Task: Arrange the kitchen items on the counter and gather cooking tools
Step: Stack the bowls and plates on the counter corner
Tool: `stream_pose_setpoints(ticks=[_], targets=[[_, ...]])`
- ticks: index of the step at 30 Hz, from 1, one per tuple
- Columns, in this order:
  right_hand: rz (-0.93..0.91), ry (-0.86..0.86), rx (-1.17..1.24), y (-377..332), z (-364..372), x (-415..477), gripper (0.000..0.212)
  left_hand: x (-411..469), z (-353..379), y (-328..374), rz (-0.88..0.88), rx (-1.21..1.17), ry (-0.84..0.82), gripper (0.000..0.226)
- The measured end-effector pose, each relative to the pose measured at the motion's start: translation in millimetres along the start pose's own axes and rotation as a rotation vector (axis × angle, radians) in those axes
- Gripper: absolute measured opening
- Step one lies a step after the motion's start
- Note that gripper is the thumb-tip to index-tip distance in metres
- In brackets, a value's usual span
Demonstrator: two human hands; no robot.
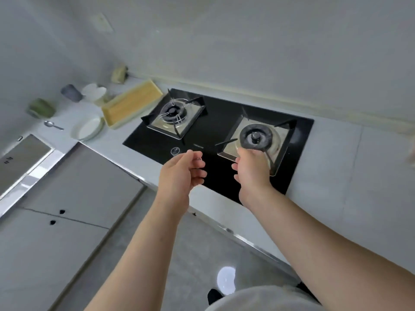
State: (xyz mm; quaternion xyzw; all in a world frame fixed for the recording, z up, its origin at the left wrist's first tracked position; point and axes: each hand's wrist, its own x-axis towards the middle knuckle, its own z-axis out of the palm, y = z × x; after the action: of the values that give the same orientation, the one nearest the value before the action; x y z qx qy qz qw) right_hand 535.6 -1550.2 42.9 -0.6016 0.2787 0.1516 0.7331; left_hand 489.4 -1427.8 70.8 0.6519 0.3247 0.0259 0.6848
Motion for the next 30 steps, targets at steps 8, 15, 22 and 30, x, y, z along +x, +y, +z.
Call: stream_pose_setpoints(ticks=[8,15,22,30], targets=[[-0.009,-0.201,-0.115,47,173,-90,0.006,20,-192,7,0.042,-0.137,0.153,0.022],[-0.006,-0.401,-0.242,88,300,-130,0.008,40,-324,5,0.058,-0.281,0.352,0.019],[0.05,-0.51,-0.351,127,418,-118,0.007,86,-414,5,0.023,-0.341,0.514,0.022],[0.088,-0.676,-0.431,122,563,-93,0.01,160,-506,44,0.0,-0.348,0.708,0.023]])
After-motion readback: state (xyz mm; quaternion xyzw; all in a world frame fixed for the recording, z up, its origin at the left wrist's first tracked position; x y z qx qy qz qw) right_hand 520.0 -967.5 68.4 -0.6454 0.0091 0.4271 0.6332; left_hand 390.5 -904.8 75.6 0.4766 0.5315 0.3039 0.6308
